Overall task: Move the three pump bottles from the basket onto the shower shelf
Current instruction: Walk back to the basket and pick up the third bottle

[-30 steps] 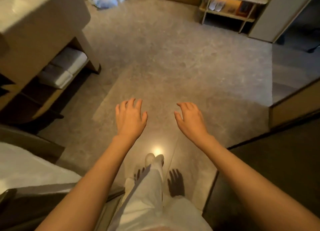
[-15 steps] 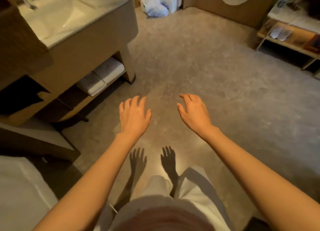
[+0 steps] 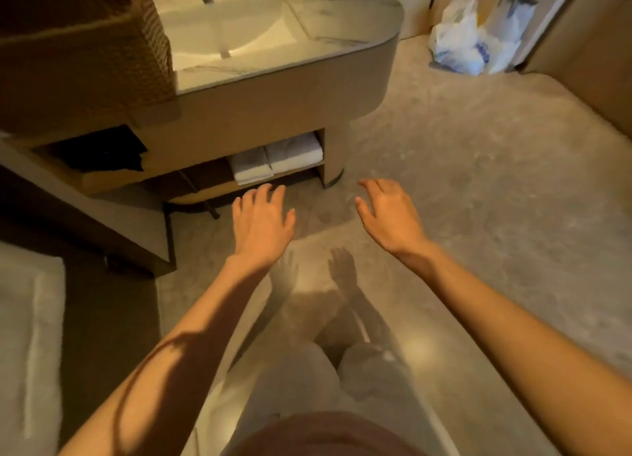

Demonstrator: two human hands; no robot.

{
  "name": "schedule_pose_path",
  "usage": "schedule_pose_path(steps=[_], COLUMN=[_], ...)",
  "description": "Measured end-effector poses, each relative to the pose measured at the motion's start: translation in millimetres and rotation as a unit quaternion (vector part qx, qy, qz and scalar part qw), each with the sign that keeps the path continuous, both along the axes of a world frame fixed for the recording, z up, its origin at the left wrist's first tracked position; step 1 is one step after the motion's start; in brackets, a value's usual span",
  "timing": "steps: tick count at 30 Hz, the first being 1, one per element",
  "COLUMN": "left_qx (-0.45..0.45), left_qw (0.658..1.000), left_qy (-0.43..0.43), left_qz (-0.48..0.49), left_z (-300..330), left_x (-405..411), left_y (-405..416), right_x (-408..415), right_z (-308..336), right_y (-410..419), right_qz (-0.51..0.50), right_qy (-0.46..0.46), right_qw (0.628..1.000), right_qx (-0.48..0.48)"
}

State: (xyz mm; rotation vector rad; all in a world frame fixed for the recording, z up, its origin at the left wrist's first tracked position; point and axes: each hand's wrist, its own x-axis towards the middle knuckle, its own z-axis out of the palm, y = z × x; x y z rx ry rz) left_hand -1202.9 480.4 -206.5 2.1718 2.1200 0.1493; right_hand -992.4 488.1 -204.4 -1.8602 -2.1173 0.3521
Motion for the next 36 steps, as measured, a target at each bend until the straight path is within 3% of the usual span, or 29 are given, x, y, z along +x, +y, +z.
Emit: schedule_pose_path(steps=[7,12,19,25,36], left_qx=[0.005,-0.006,0.006,0.044,0.115], left_qw=[0.990,0.976,0.952,0.920,0.827], left_qy=[0.002,0.016,0.025,0.045,0.038], left_qz=[0.142,0.218,0.306,0.388,0.549], left_z=[12,7,11,39,82], left_x=[-23,-55,-110,-159,-195], left_y=[52,94,148,184,267], right_x=[-28,-79,-159,-229,-309], right_z=[4,-1,12,51,115], right_y=[113,181,271,337,452], right_qz=[0.141,0.234,0.342,0.432,0.609], right_qy=[0.008,-0.006,-0.013,0.011,0.103], right_qw=[0.990,0.970,0.937,0.889,0.770], right_qx=[-0.003,0.066,0.064,0.151,0.159])
